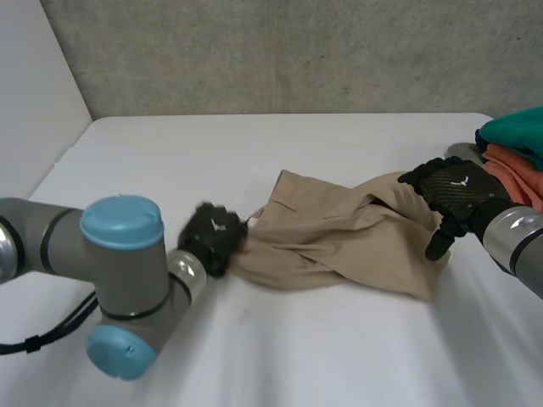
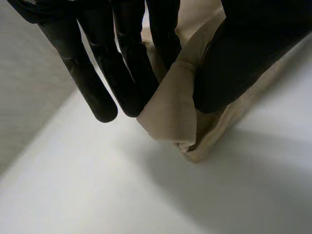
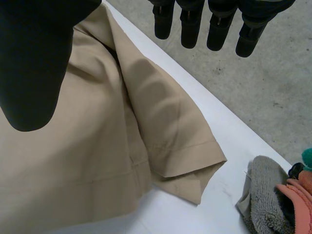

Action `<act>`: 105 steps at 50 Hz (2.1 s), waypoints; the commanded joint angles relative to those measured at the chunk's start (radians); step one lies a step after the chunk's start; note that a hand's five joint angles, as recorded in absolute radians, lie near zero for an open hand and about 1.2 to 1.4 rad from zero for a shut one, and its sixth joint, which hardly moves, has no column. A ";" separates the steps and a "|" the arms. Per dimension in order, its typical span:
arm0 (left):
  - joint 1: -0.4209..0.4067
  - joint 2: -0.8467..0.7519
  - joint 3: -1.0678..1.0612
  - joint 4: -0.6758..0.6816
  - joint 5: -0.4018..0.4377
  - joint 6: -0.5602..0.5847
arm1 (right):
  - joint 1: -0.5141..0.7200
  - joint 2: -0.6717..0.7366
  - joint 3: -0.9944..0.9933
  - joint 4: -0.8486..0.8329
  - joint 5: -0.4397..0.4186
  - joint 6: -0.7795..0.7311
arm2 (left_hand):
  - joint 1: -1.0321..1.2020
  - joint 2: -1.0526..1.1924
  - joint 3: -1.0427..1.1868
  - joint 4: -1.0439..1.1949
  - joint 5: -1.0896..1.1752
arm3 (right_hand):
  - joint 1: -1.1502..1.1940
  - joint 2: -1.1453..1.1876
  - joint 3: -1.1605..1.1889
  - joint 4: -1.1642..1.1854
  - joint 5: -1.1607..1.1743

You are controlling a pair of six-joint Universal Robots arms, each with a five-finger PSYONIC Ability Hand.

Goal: Fold the laundry.

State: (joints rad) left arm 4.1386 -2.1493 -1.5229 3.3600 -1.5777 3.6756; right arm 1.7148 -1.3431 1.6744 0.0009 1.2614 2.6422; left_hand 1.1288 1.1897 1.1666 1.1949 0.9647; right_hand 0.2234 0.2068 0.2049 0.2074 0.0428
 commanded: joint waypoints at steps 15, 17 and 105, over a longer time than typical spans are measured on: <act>0.097 0.226 0.421 0.260 0.030 -0.270 | -0.017 -0.031 -0.021 -0.004 -0.004 0.038 | 0.267 0.207 0.230 0.201 0.257 | -0.049 -0.032 -0.030 -0.033 -0.043; 0.032 0.187 0.420 0.246 0.093 -0.318 | -0.018 -0.031 -0.018 -0.004 -0.004 0.048 | 0.267 0.207 0.230 0.201 0.257 | -0.049 -0.032 -0.030 -0.033 -0.043; 0.203 0.638 -0.235 -0.105 -0.067 -0.170 | 0.368 -0.060 -0.008 -0.155 0.224 0.059 | 0.267 0.207 0.230 0.201 0.257 | 1.173 1.189 1.191 1.189 1.179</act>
State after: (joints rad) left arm 4.3602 -1.7248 -1.8118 3.3094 -1.7064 3.5765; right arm 2.1089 -1.2700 1.8007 -0.2992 1.5001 2.6998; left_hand 1.1643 1.1883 1.1851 1.1981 0.9842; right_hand 1.1154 1.1614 1.1850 1.1941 0.9940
